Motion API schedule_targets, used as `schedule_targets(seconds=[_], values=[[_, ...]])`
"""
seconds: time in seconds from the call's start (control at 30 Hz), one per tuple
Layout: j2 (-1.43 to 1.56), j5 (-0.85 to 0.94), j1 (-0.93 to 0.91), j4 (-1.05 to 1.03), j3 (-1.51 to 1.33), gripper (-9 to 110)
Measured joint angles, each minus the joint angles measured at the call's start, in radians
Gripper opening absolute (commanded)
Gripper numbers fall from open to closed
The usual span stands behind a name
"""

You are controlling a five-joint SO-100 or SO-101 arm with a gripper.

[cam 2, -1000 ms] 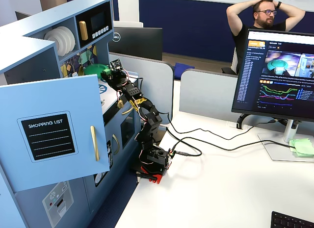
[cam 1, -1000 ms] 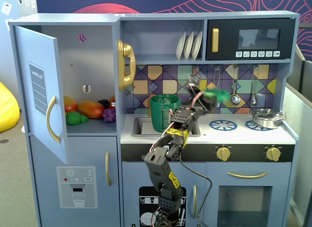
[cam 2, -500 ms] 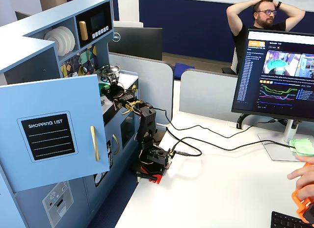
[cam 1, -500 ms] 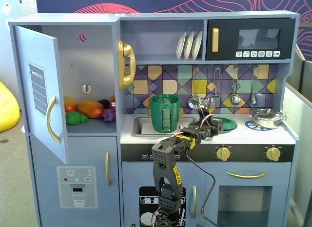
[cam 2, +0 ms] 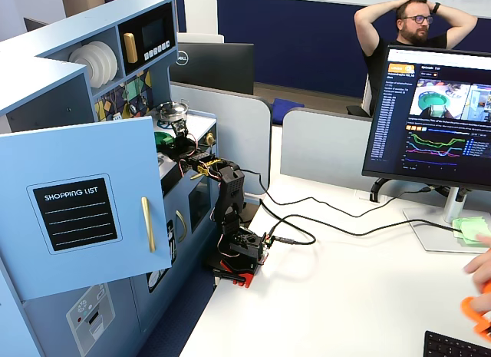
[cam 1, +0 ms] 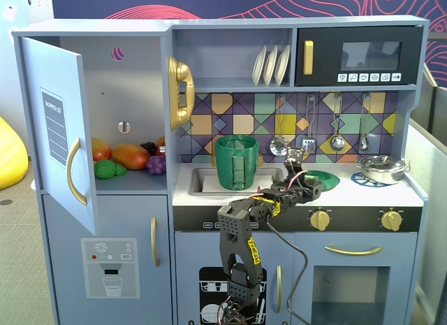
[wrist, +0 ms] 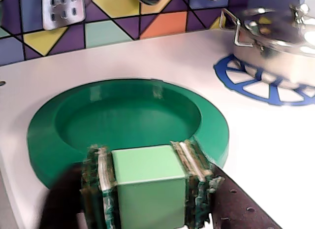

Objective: Take off the lid from the green recipient and place it on the counter

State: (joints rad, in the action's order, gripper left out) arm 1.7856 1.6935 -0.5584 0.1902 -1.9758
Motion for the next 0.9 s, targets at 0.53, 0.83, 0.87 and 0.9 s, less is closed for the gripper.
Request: schedule_targets(seconds=[0.53, 0.83, 0.87, 0.9], values=[[0.5, -0.006, 0.118, -0.652, 0.204, 26], [0.838, 0.04, 0.394, -1.058, 0.061, 17], [0.876, 0.032, 0.413, -1.103, 0.02, 17], [0.917, 0.021, 0.428, -1.149, -0.026, 16]])
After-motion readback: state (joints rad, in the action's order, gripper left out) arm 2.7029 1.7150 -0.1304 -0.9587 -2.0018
